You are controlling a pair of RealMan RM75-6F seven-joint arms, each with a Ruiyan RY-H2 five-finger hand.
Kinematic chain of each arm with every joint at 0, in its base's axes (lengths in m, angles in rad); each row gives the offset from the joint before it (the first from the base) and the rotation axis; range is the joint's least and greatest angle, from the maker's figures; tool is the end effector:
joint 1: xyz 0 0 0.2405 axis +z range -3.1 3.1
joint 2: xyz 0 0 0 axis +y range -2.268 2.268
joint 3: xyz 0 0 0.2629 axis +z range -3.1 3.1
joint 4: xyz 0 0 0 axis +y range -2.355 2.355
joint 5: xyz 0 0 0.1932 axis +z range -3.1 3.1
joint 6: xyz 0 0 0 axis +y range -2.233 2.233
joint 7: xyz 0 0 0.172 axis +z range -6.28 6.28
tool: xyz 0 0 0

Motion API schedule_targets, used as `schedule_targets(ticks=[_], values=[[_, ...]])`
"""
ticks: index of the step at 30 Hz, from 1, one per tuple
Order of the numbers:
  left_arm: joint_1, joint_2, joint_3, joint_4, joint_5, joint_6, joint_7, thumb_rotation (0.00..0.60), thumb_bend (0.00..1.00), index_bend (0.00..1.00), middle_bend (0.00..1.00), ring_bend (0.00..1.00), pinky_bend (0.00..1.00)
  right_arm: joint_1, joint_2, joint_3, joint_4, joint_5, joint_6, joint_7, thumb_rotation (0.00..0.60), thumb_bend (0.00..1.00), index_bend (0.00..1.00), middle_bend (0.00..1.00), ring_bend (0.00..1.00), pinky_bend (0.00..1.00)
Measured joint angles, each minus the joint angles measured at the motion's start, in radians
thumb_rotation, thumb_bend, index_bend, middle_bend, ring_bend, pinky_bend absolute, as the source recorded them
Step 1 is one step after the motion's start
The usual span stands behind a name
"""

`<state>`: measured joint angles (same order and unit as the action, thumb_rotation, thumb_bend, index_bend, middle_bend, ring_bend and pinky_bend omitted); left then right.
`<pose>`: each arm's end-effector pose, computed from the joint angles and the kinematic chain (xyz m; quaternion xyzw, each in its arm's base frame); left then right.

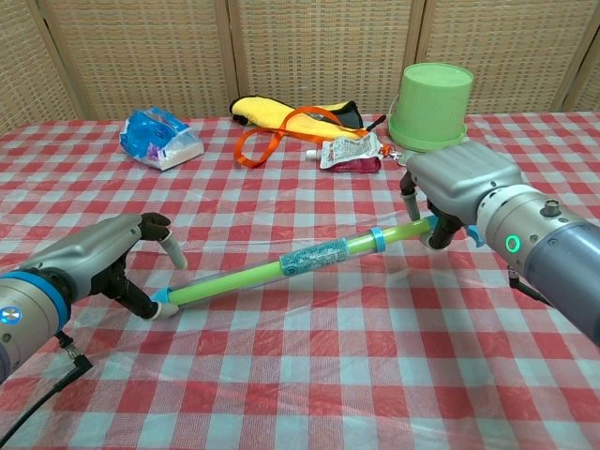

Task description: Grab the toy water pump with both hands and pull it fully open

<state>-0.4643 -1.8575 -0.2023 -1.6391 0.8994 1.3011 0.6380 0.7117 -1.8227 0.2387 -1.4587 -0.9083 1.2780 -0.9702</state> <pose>-0.1665 0.2808 -0.0640 -0.6016 -0.5398 -0.3444 0.4775 -0.1322 -0.3525 -0.0436 0.7112 -0.2977 0.2855 0.5692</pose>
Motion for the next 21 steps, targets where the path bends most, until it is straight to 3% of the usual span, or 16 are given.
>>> schedule_targets(ticks=[12, 21], values=[[-0.017, -0.083, -0.010, 0.087, -0.013, 0.011, -0.009, 0.600, 0.25, 0.45, 0.00, 0.00, 0.00, 0.000, 0.009, -0.005, -0.015, 0.007, 0.001, 0.002, 0.600, 0.59, 0.67, 1.00, 0.91, 0.59], [-0.024, -0.114, -0.016, 0.126, 0.001, 0.028, -0.008, 0.600, 0.48, 0.51, 0.00, 0.00, 0.00, -0.001, 0.011, -0.012, -0.019, 0.004, 0.001, 0.005, 0.600, 0.59, 0.67, 1.00, 0.91, 0.59]])
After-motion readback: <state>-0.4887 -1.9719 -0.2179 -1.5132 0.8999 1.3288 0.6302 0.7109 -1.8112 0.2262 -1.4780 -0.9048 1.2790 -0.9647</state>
